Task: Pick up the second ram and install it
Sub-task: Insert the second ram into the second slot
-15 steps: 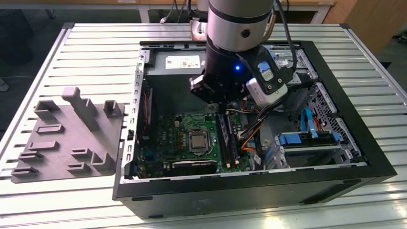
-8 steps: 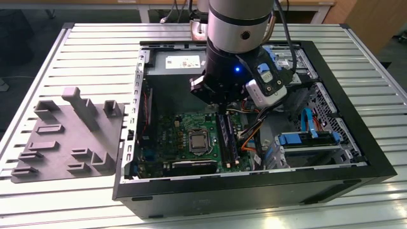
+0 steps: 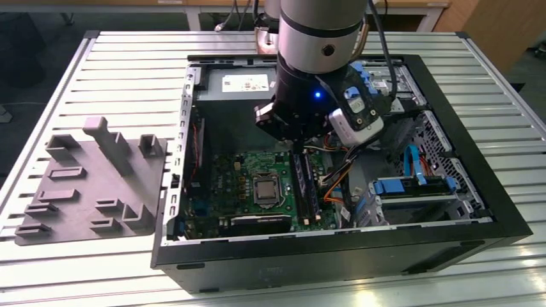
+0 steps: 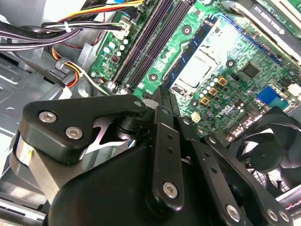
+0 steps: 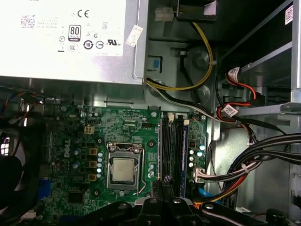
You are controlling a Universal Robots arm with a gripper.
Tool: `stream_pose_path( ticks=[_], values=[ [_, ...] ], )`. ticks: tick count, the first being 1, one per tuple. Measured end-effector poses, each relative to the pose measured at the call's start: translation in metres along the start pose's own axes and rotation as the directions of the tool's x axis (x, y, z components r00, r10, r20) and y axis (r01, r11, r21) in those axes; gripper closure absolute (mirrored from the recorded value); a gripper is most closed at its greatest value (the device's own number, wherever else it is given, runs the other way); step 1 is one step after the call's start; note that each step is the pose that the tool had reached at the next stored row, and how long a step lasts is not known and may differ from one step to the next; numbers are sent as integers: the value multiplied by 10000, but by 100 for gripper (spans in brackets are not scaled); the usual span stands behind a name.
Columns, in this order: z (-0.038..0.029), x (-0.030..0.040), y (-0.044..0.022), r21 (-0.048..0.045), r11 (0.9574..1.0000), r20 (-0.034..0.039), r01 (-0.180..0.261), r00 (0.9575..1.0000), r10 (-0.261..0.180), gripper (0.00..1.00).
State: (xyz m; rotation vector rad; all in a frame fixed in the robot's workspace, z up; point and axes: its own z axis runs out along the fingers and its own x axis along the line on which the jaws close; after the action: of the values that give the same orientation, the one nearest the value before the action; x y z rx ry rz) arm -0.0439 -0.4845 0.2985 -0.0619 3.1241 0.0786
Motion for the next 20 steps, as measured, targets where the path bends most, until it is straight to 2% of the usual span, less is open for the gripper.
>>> stream_pose_path(
  ticks=[20],
  values=[
    [107,2,-6,0,9999,7,-142,9999,142,89]
  ],
)
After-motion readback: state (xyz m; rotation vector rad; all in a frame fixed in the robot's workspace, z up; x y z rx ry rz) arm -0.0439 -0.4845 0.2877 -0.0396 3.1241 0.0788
